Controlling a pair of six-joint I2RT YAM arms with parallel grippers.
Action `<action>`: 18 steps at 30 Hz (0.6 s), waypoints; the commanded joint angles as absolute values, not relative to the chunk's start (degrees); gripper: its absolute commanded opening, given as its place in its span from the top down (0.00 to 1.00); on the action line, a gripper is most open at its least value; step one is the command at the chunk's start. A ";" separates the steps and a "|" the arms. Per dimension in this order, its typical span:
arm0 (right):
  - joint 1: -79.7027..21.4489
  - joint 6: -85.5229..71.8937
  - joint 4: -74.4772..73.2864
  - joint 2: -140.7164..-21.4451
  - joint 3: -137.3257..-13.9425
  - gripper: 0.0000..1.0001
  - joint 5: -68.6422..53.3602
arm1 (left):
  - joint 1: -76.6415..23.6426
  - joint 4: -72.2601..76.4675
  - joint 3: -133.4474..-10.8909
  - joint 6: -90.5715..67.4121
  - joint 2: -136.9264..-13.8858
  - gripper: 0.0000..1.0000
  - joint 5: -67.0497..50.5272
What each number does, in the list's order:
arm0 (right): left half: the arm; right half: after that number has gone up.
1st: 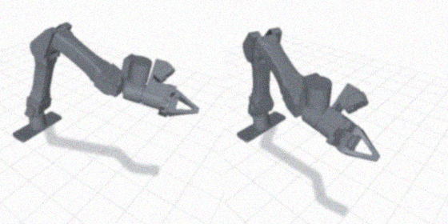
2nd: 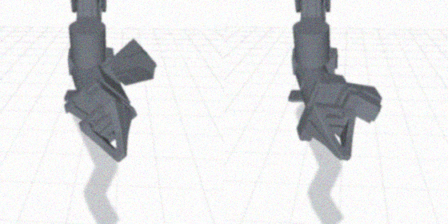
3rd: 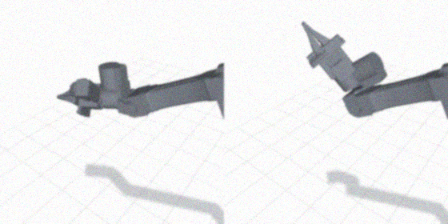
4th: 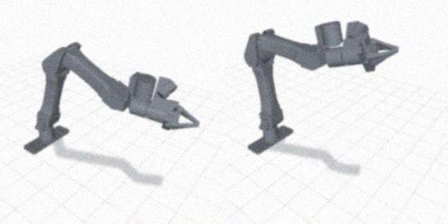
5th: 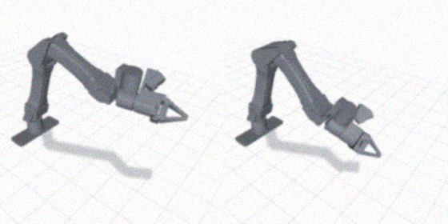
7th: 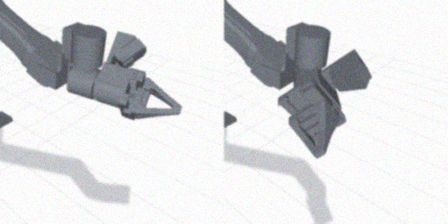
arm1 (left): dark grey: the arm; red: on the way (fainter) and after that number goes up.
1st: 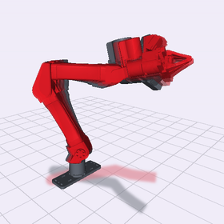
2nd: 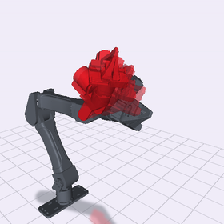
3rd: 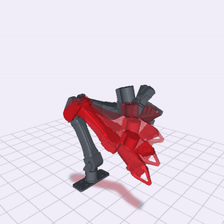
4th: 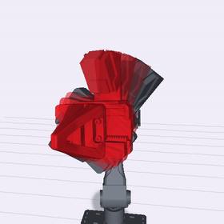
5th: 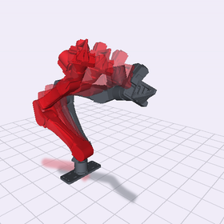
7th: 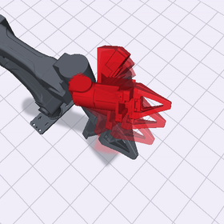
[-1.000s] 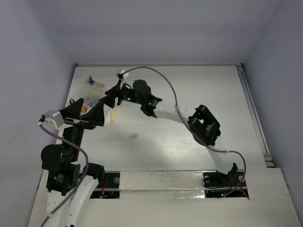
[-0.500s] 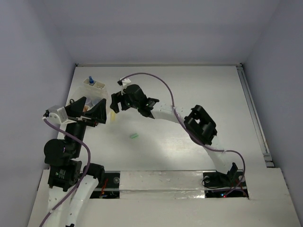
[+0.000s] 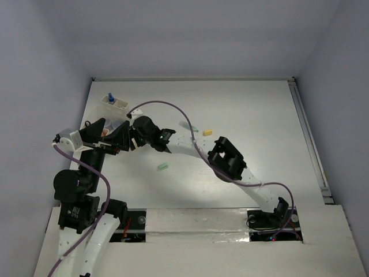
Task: Sort the stationery into containers
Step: Pick up the pen from the center of the board.
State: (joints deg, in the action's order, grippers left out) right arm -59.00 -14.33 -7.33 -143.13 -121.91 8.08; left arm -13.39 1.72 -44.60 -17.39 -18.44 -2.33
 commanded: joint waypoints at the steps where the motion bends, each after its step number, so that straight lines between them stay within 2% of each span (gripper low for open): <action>1: -59.59 -13.36 -8.79 -144.93 -124.80 0.17 14.76 | -13.10 4.48 -44.82 -16.61 -18.46 0.01 -2.64; 10: -59.59 -12.75 -9.66 -147.65 -125.59 0.29 20.03 | -13.10 4.57 -44.82 -16.61 -18.37 0.01 -2.81; 11: -59.59 -12.48 -9.75 -148.35 -125.86 0.32 20.47 | -13.10 4.57 -44.74 -16.61 -18.37 0.01 -2.81; 15: -59.59 -12.13 -10.11 -148.19 -125.07 0.54 23.64 | -13.10 4.57 -44.74 -16.70 -18.54 0.01 -2.81; 18: -59.06 -12.66 -8.97 -145.65 -120.95 0.61 24.17 | -13.10 4.66 -44.65 -16.87 -18.55 0.01 -2.99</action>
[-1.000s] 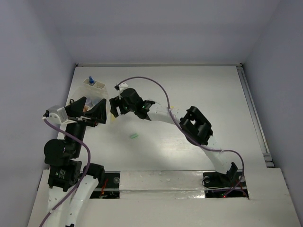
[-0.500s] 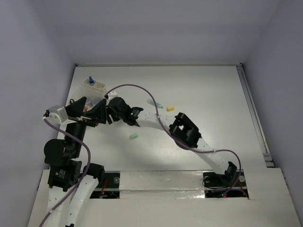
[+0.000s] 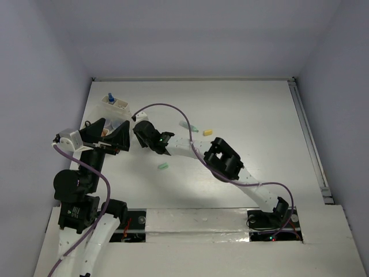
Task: Sort the stationery into containers
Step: Pick up the pen from the center of the board.
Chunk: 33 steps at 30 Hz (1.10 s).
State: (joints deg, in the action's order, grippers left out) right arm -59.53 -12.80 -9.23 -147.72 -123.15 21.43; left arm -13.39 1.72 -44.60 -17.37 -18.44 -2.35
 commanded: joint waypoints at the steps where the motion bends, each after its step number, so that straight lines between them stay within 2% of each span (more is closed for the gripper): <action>1: -58.45 -12.74 -8.36 -144.85 -119.63 0.62 24.52 | -13.10 4.75 -44.65 -16.87 -18.63 0.01 -2.99; 5: -57.83 -13.01 -7.30 -141.07 -112.35 0.65 24.61 | -13.10 4.92 -44.39 -17.14 -18.72 0.01 -3.60; 8: -56.78 -13.36 -7.03 -139.13 -110.13 0.56 24.35 | -13.10 5.10 -44.30 -17.31 -18.98 0.01 -4.04; 9: -56.78 -13.27 -7.21 -138.87 -109.87 0.48 24.08 | -13.10 5.18 -44.21 -17.40 -19.25 0.01 -4.30; 12: -55.55 -13.18 -8.61 -139.13 -111.26 0.43 22.33 | -13.10 5.27 -44.03 -17.67 -19.42 0.01 -4.66; 23: -54.93 -11.69 -14.93 -144.40 -120.48 0.43 18.20 | -13.10 4.92 -44.12 -18.10 -21.53 0.01 -5.62; 26: -54.93 -11.51 -16.52 -146.16 -123.21 0.47 17.67 | -13.10 4.48 -44.30 -18.11 -22.41 0.01 -6.15; 28: -54.93 -11.86 -16.44 -146.16 -123.22 0.57 17.84 | -13.10 4.40 -44.30 -18.11 -22.85 0.01 -6.42; 31: -54.40 -12.92 -15.04 -145.55 -121.82 0.65 18.11 | -13.10 4.22 -44.30 -18.19 -23.46 0.01 -6.42; 32: -53.88 -13.18 -14.77 -145.29 -121.82 0.72 17.93 | -13.10 3.87 -44.47 -18.19 -23.73 0.01 -6.33; 33: -53.88 -13.88 -14.59 -144.94 -121.73 0.85 17.93 | -13.10 3.52 -44.65 -18.19 -24.17 0.01 -5.98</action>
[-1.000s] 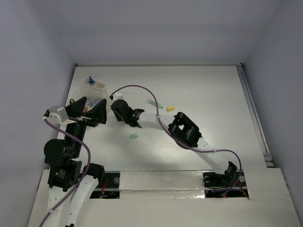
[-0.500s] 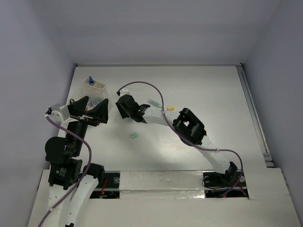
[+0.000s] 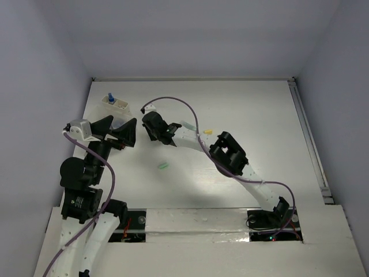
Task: Sort the stationery into containers
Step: Pick up the pen from the center of the board.
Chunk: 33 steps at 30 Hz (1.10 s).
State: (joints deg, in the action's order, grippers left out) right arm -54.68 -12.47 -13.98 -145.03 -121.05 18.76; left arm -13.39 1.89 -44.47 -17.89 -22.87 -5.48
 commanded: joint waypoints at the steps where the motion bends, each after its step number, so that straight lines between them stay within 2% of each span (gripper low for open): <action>1: -53.18 -14.15 -14.07 -144.50 -121.29 0.89 18.19 | -13.10 3.25 -44.82 -18.19 -25.13 0.01 -5.89; 3: -51.51 -15.38 -11.09 -141.60 -119.72 0.94 18.02 | -13.10 2.29 -45.09 -18.11 -26.71 0.01 -5.71; 6: -49.58 -17.13 -1.28 -134.08 -112.87 0.97 16.96 | -13.10 1.32 -45.53 -18.46 -29.60 0.01 -6.85; 11: -47.82 -18.72 12.46 -119.29 -95.76 0.99 17.05 | -12.57 1.40 -45.53 -18.90 -34.27 0.01 -11.06; 16: -47.29 -21.09 18.89 -108.73 -87.20 0.99 15.82 | -12.57 1.93 -45.62 -20.13 -39.54 0.01 -17.04; 19: -47.29 -21.36 21.18 -103.98 -84.21 0.99 15.29 | -12.57 3.42 -45.09 -20.48 -41.04 0.08 -20.29; 20: -47.29 -21.44 22.49 -101.97 -83.42 0.99 14.77 | -12.57 4.73 -44.65 -20.74 -41.48 0.19 -21.43; 23: -47.29 -22.32 25.22 -98.98 -80.95 0.98 13.10 | -12.57 6.06 -44.38 -21.53 -43.33 0.30 -24.25; 33: -50.01 -24.34 30.14 -96.15 -77.35 0.98 9.05 | -12.57 11.34 -43.42 -24.26 -47.37 0.33 -31.64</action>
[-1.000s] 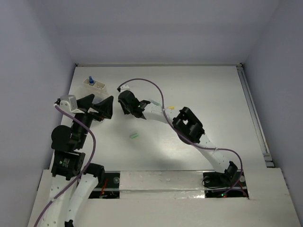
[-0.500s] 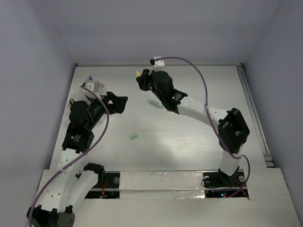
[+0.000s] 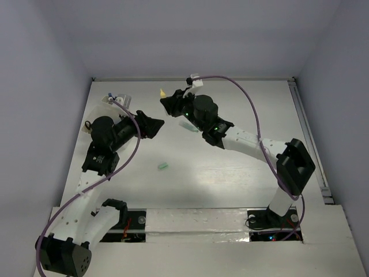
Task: Sort the stationery into containers
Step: Pick up the pen from the center of the board.
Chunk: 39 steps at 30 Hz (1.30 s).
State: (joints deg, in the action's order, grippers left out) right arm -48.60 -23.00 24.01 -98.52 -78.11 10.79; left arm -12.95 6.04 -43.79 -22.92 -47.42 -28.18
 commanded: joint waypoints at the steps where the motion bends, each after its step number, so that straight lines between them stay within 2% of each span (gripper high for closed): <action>1: -50.62 -24.61 30.67 -96.15 -77.34 0.98 8.70 | -12.57 11.60 -43.33 -24.34 -47.55 0.35 -31.73; 5: -51.85 -25.22 31.73 -95.98 -77.17 0.98 7.56 | -12.57 11.87 -43.33 -24.43 -48.43 0.46 -31.55; 11: -53.88 -24.17 32.86 -96.07 -77.17 0.98 7.38 | -12.57 11.69 -43.77 -24.34 -49.75 0.56 -31.82; 22: -56.16 -25.14 34.80 -95.27 -75.24 0.98 6.50 | -12.57 11.69 -43.86 -23.99 -49.13 0.64 -29.88; 31: -58.62 -25.22 35.59 -95.19 -73.13 0.99 6.42 | -12.04 11.69 -43.77 -24.08 -47.38 0.75 -27.07; 34: -59.77 -25.31 36.47 -94.83 -72.16 0.99 6.07 | -12.04 11.34 -43.59 -24.00 -46.15 0.83 -25.14; 37: -59.77 -25.23 36.04 -94.05 -71.19 0.99 6.41 | -12.04 10.37 -43.68 -23.29 -44.92 0.99 -22.86; 39: -59.77 -24.70 35.33 -93.34 -69.97 0.99 7.99 | -12.04 9.58 -43.77 -22.68 -44.39 1.00 -21.89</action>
State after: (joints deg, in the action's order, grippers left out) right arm -57.54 -24.91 35.40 -96.25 -72.16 8.51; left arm -12.80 4.38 -43.35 -24.47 -46.28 -27.62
